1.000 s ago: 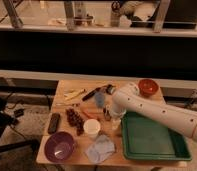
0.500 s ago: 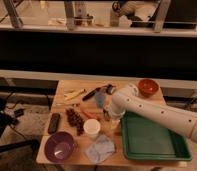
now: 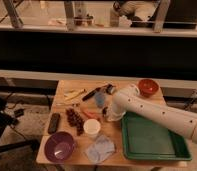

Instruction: Stack cups on top of each other

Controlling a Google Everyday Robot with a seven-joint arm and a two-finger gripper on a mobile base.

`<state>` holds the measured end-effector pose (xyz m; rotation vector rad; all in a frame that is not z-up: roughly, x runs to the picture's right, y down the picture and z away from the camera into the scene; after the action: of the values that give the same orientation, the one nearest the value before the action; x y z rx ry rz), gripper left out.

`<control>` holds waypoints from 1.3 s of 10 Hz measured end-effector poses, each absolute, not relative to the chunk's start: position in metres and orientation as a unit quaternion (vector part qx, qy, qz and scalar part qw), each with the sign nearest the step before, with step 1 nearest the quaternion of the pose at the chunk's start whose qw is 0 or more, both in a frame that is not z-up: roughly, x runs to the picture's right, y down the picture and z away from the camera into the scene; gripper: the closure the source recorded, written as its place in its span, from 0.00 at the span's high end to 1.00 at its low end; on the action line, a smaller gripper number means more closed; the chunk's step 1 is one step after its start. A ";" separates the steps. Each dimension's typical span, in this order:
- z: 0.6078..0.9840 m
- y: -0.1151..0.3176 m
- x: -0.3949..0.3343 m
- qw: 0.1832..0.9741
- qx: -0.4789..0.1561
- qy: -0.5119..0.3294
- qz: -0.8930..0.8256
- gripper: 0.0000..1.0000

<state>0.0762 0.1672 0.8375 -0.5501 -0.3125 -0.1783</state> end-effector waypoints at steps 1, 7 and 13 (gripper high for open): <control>0.837 0.167 0.078 0.946 -0.270 -0.157 -0.087 0.01; 0.839 0.146 0.073 0.951 -0.242 -0.170 -0.095 0.00; 0.830 0.105 0.058 0.958 -0.203 -0.162 -0.119 0.00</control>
<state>0.0583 0.1046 0.8299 -0.4109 -0.3291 -0.2413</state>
